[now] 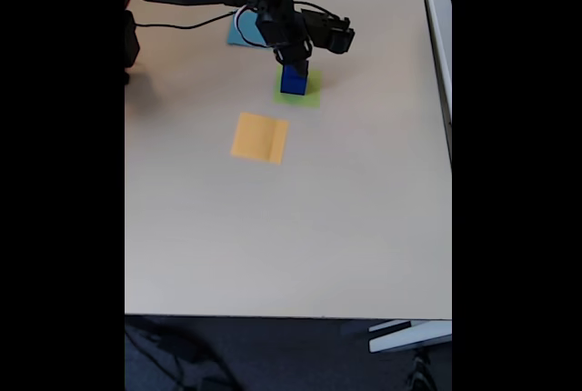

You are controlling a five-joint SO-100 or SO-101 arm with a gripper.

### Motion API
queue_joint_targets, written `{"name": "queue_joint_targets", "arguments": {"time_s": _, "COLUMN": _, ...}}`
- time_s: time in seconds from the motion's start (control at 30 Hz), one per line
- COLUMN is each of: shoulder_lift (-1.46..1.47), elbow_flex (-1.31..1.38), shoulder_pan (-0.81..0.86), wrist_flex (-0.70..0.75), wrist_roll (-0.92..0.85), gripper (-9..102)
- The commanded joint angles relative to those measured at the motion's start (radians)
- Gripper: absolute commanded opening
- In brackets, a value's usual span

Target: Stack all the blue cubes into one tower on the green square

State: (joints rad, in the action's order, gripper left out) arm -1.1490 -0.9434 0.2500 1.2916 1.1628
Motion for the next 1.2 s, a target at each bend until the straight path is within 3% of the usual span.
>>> {"name": "queue_joint_targets", "arguments": {"time_s": 0.0, "shoulder_lift": -0.106, "elbow_flex": -0.012, "shoulder_pan": 0.011, "wrist_flex": -0.018, "wrist_roll": -0.003, "gripper": 0}}
{"name": "queue_joint_targets", "arguments": {"time_s": 1.17, "shoulder_lift": -0.126, "elbow_flex": -0.100, "shoulder_pan": 0.017, "wrist_flex": -0.034, "wrist_roll": 0.017, "gripper": 0}}
